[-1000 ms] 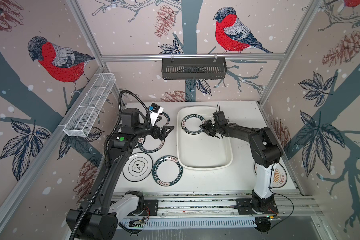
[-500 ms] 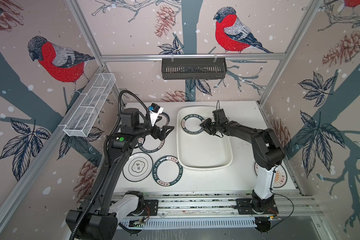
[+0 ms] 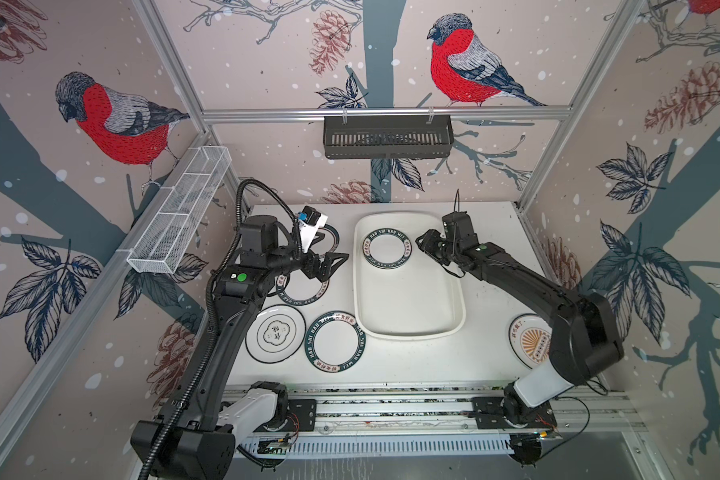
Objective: Place the plates into the plastic bin on the countertop
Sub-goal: 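Open the right gripper and raise it out of the bin, then move the right gripper toward the orange sunburst plate nearer the robot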
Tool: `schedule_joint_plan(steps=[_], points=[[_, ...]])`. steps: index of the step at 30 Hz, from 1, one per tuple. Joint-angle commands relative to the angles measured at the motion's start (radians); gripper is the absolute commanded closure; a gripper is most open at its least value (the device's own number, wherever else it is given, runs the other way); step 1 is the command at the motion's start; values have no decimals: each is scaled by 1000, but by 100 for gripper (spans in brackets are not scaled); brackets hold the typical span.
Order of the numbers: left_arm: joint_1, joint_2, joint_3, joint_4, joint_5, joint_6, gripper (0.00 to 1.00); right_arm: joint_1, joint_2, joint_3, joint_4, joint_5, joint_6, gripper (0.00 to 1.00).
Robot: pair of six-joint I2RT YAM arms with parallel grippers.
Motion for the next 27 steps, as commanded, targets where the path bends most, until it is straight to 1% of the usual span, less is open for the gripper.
schedule_joint_plan(steps=[1,3,7,9,12,13,15,16,17,19,25,27], points=[[-1,12,15,-17,20,27,2,-32,-69,-43,-107,189,-44,47],[-3,19,18,-14,23,27,2,-68,-107,-75,-149,223,-30,46],[-3,32,23,-7,28,20,2,-152,-184,-165,-176,260,7,45],[-3,37,26,-5,25,19,1,-189,-213,-193,-217,297,33,38],[-2,41,26,-9,19,21,2,-231,-253,-234,-282,367,57,33],[-2,42,26,-10,17,23,2,-242,-271,-252,-301,395,66,28],[-4,45,29,-15,15,25,2,-265,-306,-285,-332,434,88,26],[-4,46,28,-16,14,27,2,-278,-339,-304,-345,457,103,7],[-4,48,28,-16,14,27,2,-286,-358,-322,-358,479,119,0],[-4,50,28,-16,16,27,2,-316,-403,-366,-374,508,146,0],[-9,53,32,-9,18,24,2,-420,-564,-496,-395,506,185,0],[-9,53,33,-7,21,24,2,-452,-610,-517,-427,533,205,1]])
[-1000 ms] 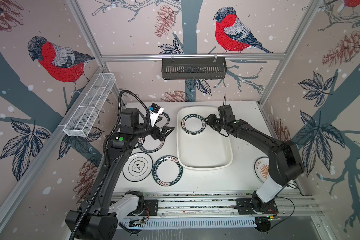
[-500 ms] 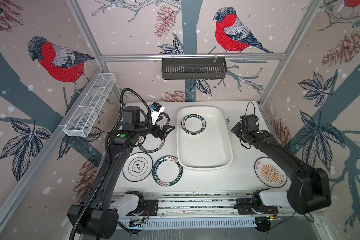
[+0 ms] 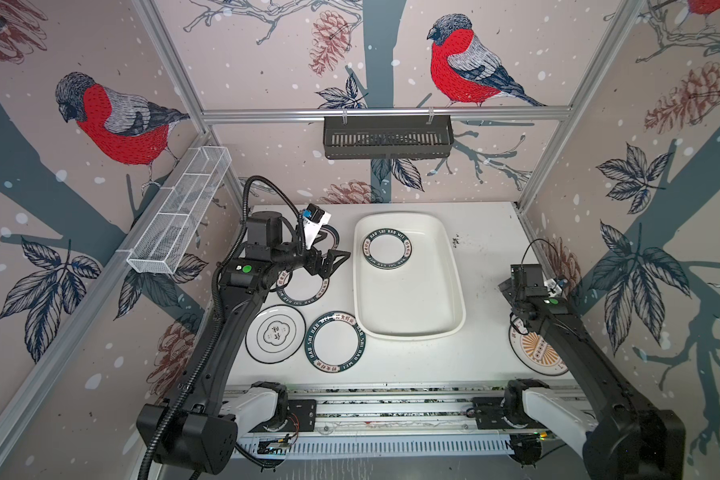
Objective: Place the plates into the plastic bin on the countertop
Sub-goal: 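Move the right gripper toward the orange sunburst plate nearer the robot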
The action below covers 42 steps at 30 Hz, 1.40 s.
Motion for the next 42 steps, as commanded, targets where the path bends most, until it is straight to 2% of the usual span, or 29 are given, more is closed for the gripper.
schedule_joint_plan(steps=[1,7,16,22,28,35,42], points=[[-3,-1,10,3,21,6,2,-47,-61,-22,-88,73,68,0],[-8,1,18,3,27,7,2,-174,-133,-18,-184,119,62,1],[-13,-15,16,5,29,4,2,-402,-172,-107,-102,-7,-97,0],[-13,-23,3,8,30,6,2,-443,-148,-114,-103,-24,-71,1],[-13,-28,-4,15,33,4,2,-529,-78,-156,-49,-69,-106,1],[-13,-25,-7,15,29,12,2,-591,-68,-182,-4,-82,-131,1],[-13,-23,-6,19,28,11,2,-679,-40,-207,63,-147,-196,0]])
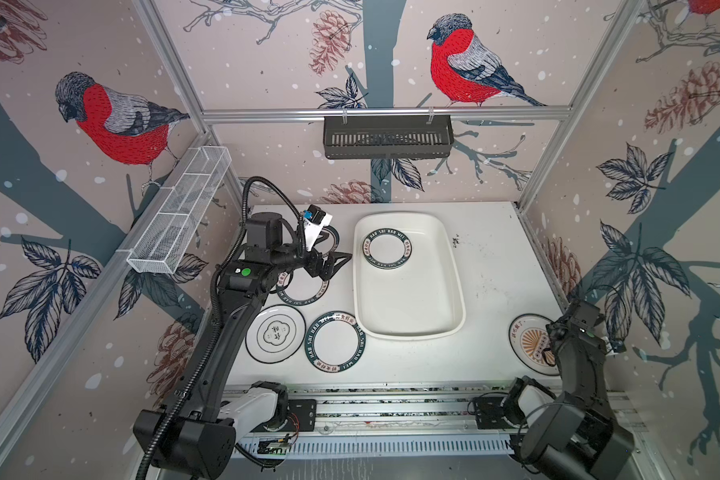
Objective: Place the plates into the plastic bin on the countertop
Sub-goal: 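Move the right gripper toward the orange sunburst plate nearer the robot, then lower the right gripper onto the sunburst plate's rim and pinch it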
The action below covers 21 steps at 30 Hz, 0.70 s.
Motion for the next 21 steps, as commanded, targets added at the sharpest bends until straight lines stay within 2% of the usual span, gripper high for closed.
schedule_joint_plan(steps=[1,21], points=[[0,0,0,16,20,11,2,-25,10,-8,57,-42,-50,1],[0,-11,-19,14,12,20,2,-43,142,-20,129,-129,-102,0]])
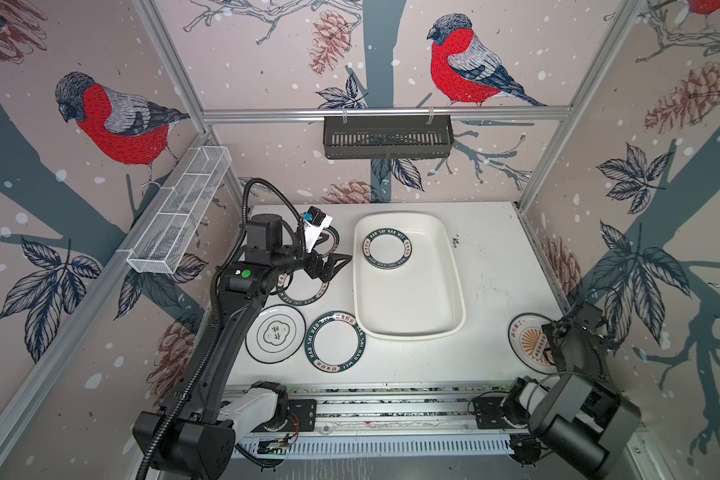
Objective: Place the plates into the plastic bin on the countertop
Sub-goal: 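Lower the right gripper onto the sunburst plate's rim and pinch it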
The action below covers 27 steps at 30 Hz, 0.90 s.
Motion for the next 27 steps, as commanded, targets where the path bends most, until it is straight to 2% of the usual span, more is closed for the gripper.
schedule_joint_plan(steps=[1,8,17,27], points=[[0,-2,-3,13,12,15,2,1,9,-4,20,-18,-14,1],[0,6,-3,20,16,10,2,4,31,-3,53,-74,-31,1],[0,11,-3,23,14,10,2,64,35,2,98,-130,-57,3],[0,12,-5,28,14,5,2,141,29,-40,259,-333,-88,8]])
